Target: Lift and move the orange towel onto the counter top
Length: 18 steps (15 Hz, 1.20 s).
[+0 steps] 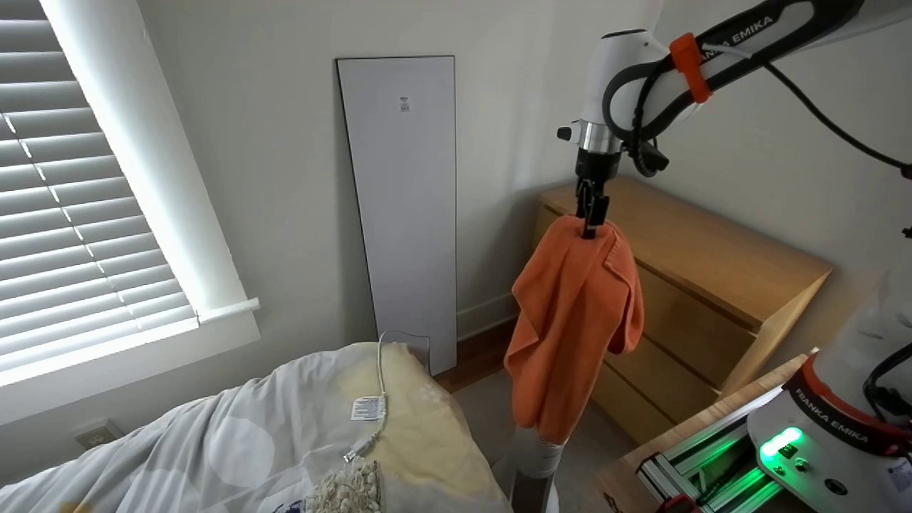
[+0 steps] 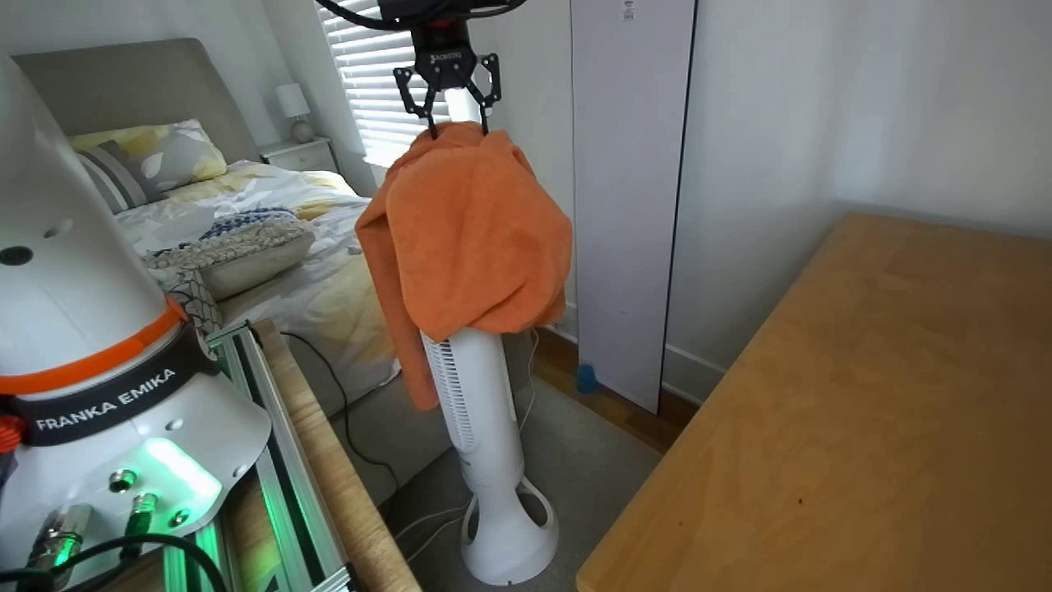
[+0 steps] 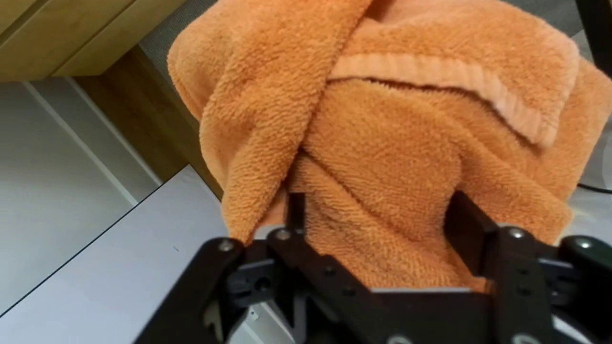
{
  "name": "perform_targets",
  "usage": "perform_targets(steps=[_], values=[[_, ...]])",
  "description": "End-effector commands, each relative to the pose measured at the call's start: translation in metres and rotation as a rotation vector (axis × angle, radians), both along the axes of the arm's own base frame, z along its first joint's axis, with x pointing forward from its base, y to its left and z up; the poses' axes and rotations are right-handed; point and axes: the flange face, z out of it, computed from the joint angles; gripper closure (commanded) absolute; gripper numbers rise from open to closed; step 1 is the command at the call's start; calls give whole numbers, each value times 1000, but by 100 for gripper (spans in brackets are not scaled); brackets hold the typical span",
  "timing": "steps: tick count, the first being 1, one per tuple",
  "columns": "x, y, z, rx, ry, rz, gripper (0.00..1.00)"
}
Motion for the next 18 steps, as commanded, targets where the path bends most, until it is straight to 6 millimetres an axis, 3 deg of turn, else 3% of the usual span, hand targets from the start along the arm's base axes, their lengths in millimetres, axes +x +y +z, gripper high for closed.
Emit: perform_targets(steps=[1,7,10,13,18], values=[[3,4,1,26,3,5,56],[-12,23,39,37,-22,-51,99],[-22,31,68,17,-66,-106,96],[-35,37,111,23,-113,-199,97],[-59,35,212,75,-240,-384,97]])
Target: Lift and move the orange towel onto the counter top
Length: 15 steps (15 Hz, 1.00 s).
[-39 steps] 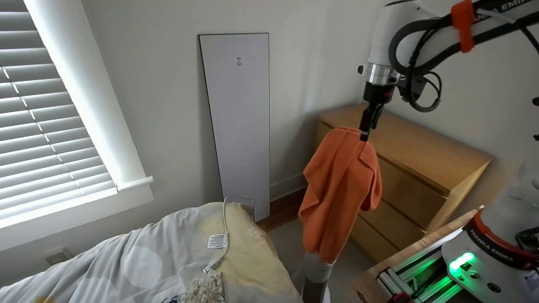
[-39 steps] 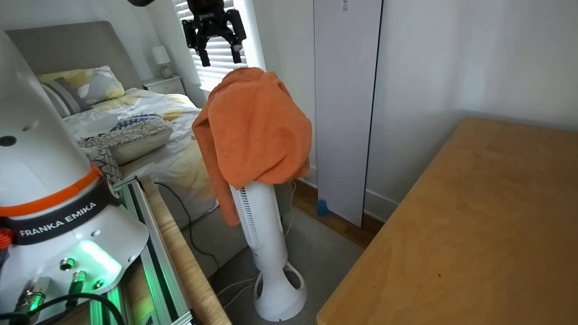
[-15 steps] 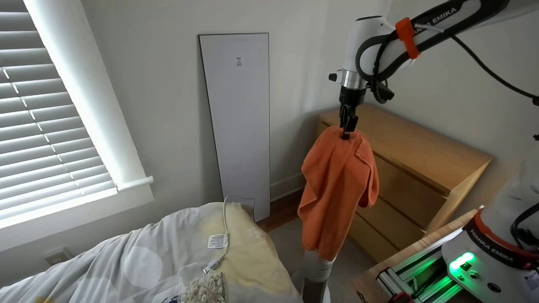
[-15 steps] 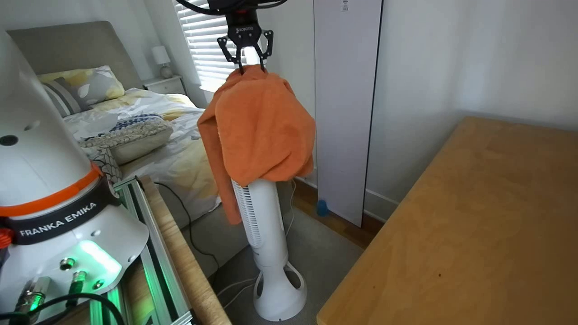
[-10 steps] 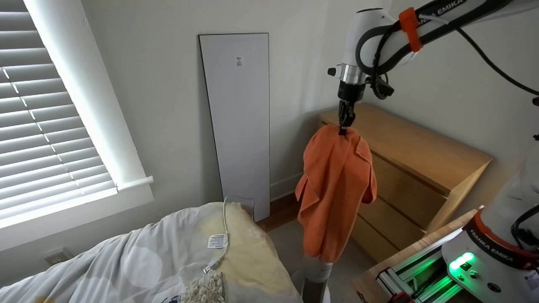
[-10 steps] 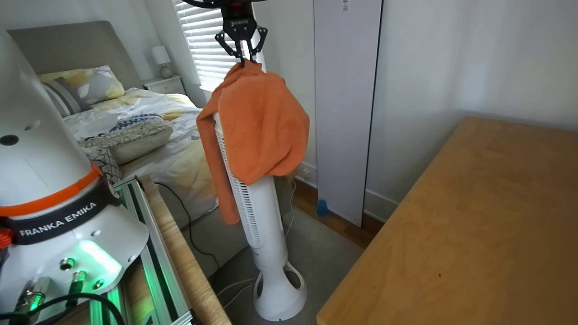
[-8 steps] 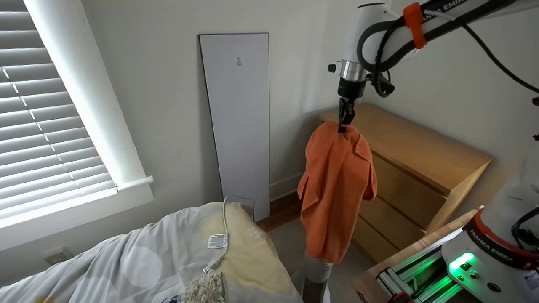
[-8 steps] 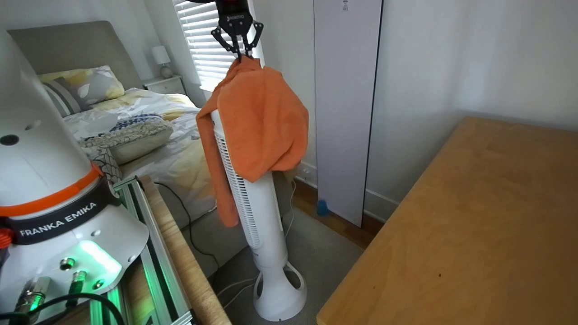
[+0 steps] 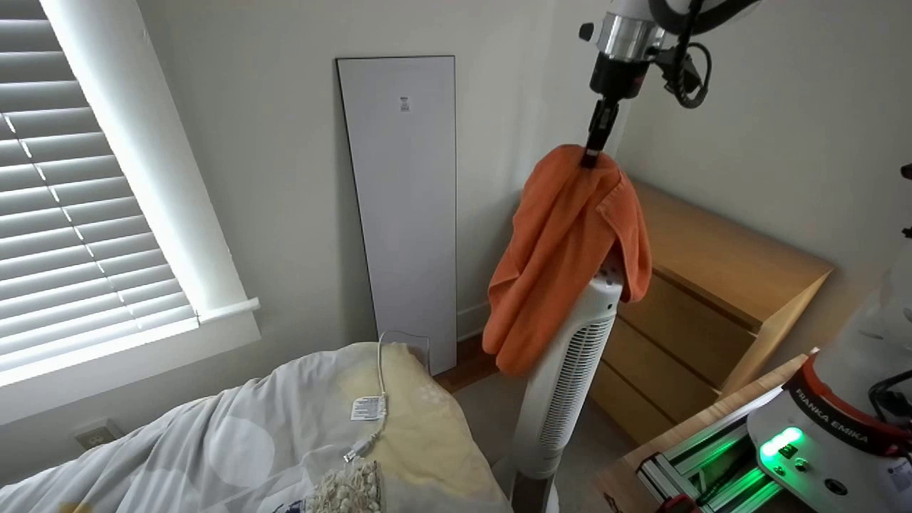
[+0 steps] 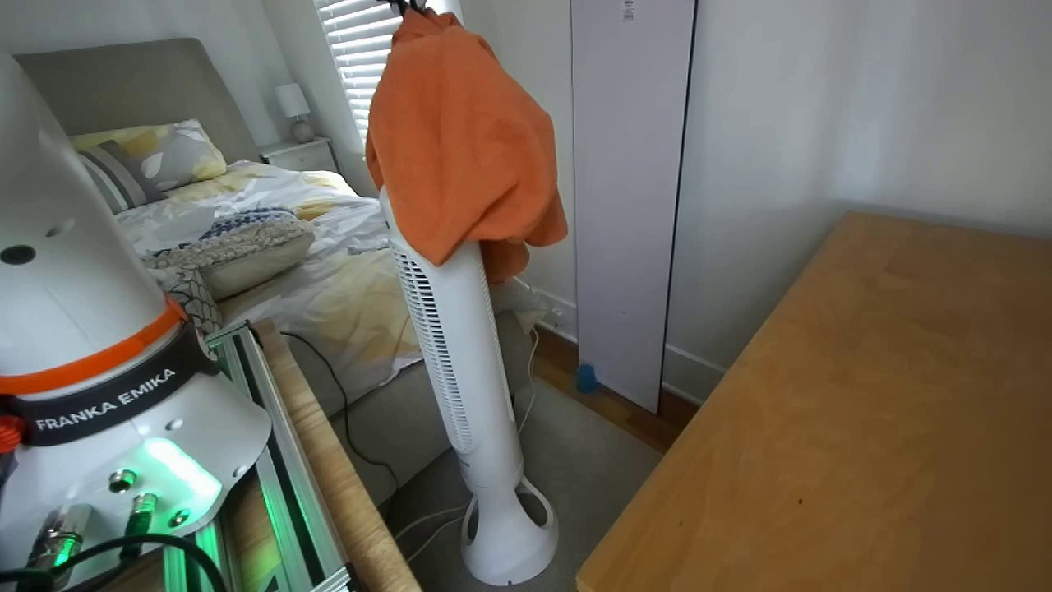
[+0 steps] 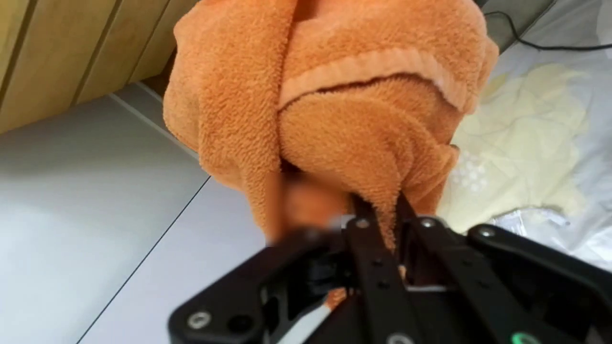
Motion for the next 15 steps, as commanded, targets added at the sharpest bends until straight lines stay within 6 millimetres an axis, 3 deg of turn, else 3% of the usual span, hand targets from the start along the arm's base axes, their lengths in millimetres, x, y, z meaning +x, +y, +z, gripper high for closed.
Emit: perform_targets(steps=[1,4,7,8,11,15], values=[[-27,-4,81,33,-105,-147,97],[-46,-25,143,95,-190,-277,97],[-59,-70,194,135,-281,-411,97],[-48,-46,169,125,-231,-333,88],[-56,-72,193,150,-276,-388,88],[-54,-71,189,145,-269,-394,88]])
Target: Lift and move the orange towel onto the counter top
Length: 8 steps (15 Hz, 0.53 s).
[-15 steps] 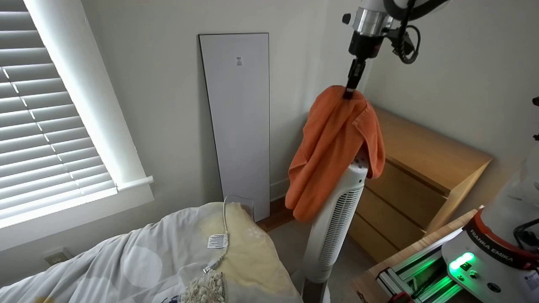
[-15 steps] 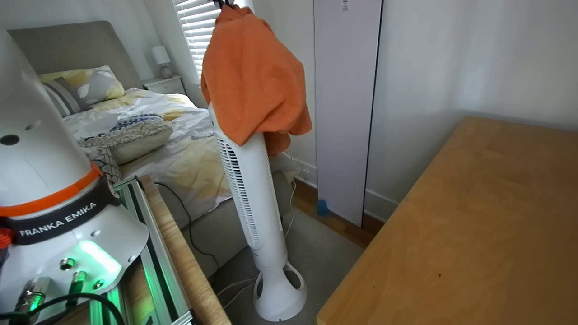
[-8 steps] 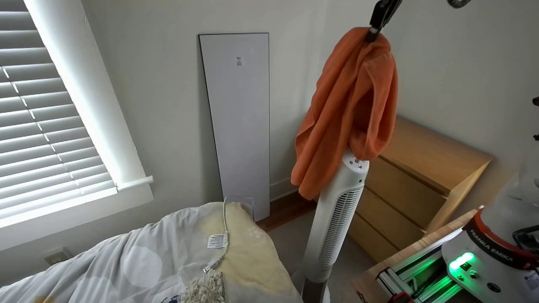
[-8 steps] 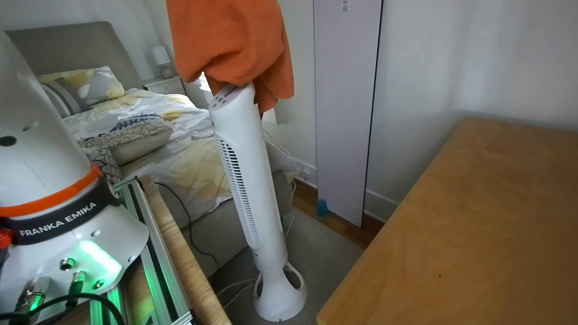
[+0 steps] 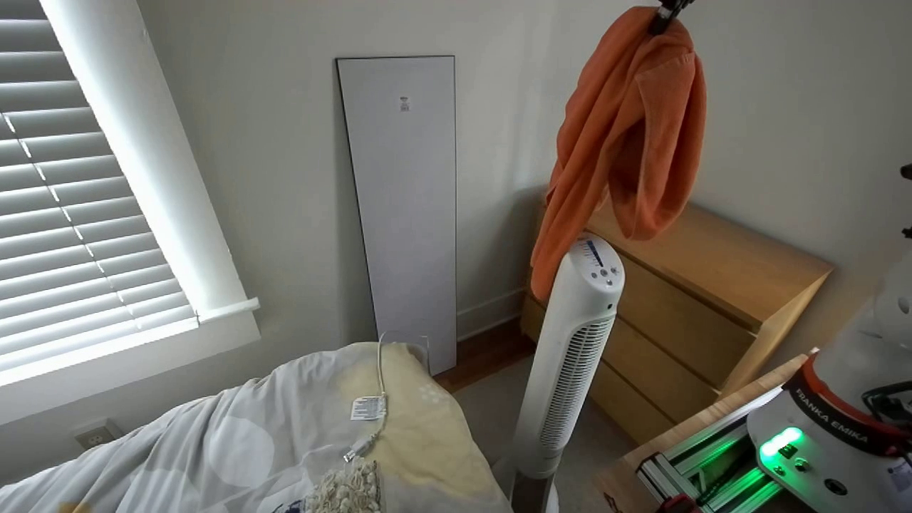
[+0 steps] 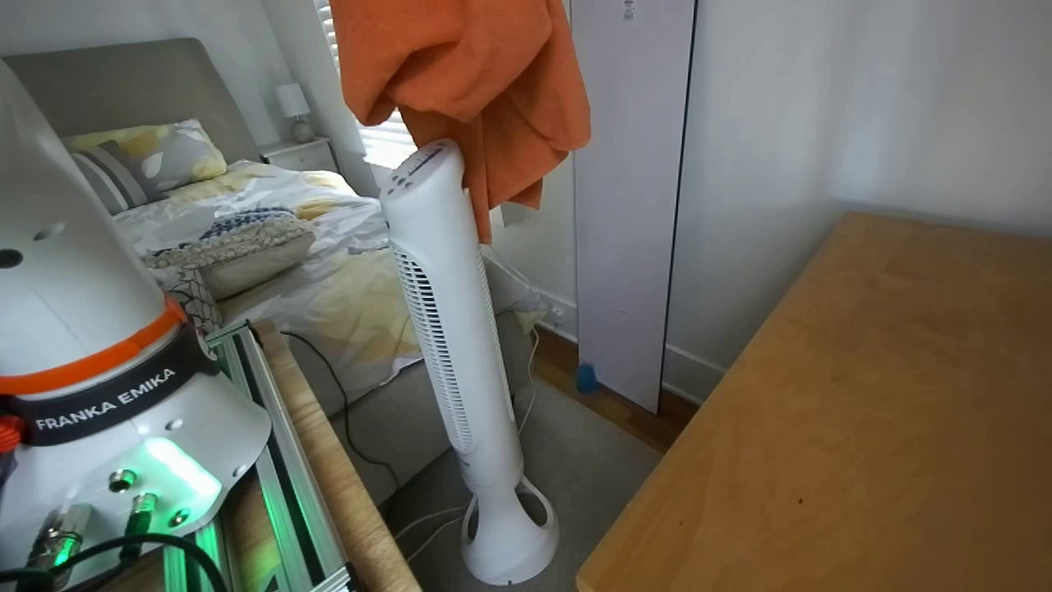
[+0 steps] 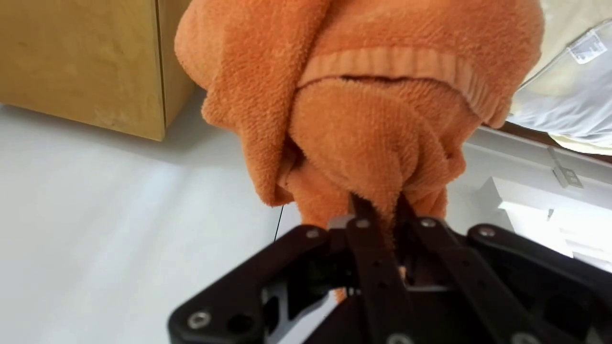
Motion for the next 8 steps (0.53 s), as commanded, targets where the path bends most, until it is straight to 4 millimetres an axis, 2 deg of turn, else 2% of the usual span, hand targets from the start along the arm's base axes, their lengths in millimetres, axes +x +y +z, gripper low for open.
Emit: perform_targets(steps=[1,2,4,8], values=[[1,0,0,0,2,0,88],[8,-7,3,8,8,-26,97],[29,-38,12,9,-58,-98,97],[58,-125,41,46,-177,-289,97]])
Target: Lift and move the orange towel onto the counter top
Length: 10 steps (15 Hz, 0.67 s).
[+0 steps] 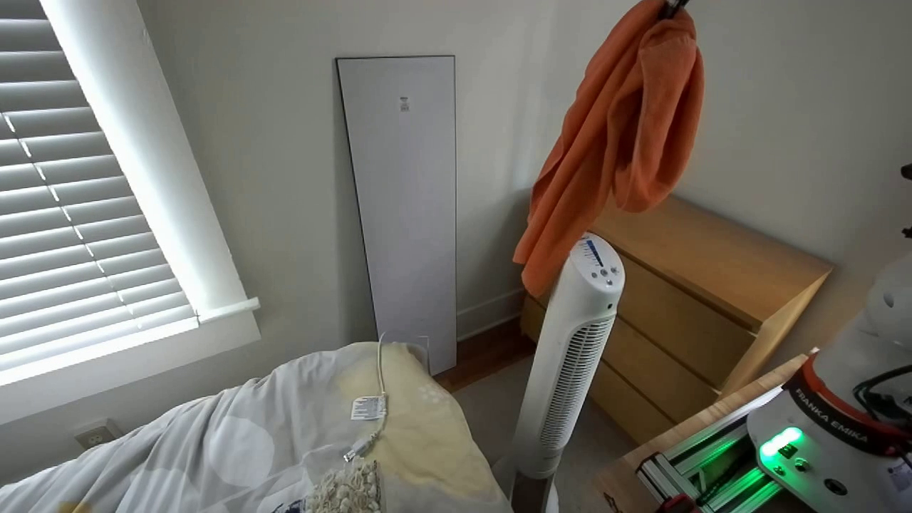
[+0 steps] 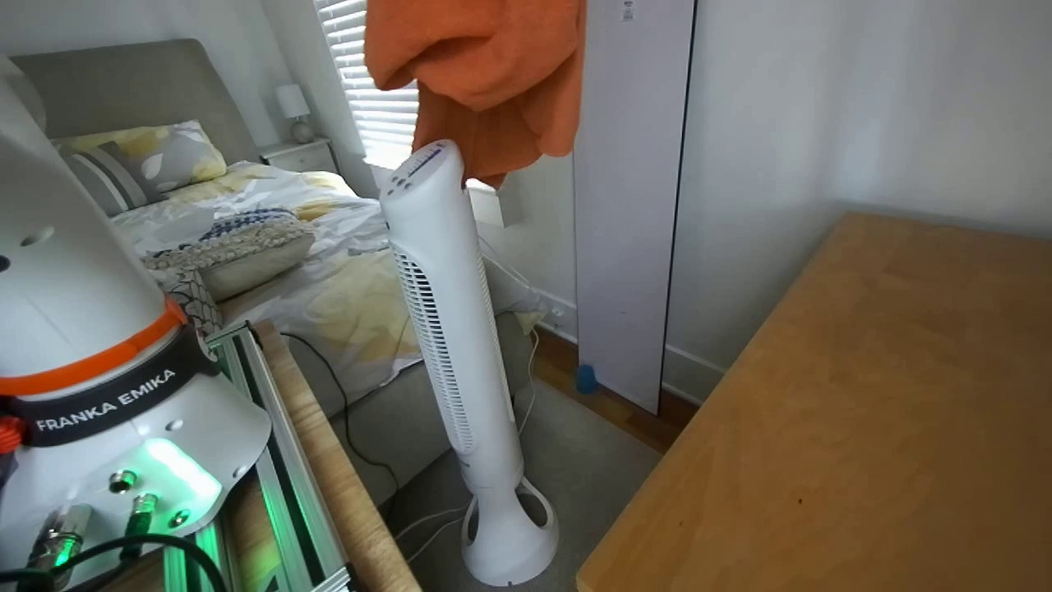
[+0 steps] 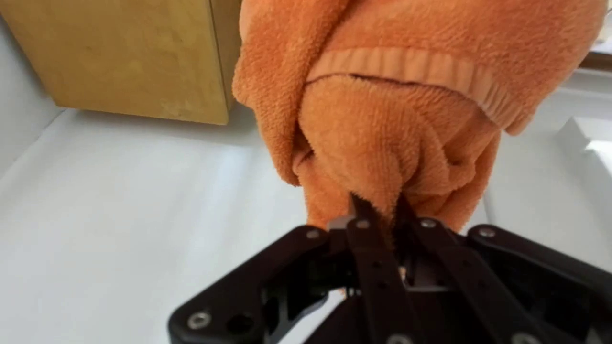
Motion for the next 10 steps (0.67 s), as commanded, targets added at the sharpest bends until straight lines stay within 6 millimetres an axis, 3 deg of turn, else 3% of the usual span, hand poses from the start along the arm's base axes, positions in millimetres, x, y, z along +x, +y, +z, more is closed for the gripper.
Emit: perform_targets(steps=[1,6,10], values=[[20,-72,38,17,-111,-167,97],[29,-174,59,35,-216,-391,97],[33,-252,51,93,-240,-571,97]])
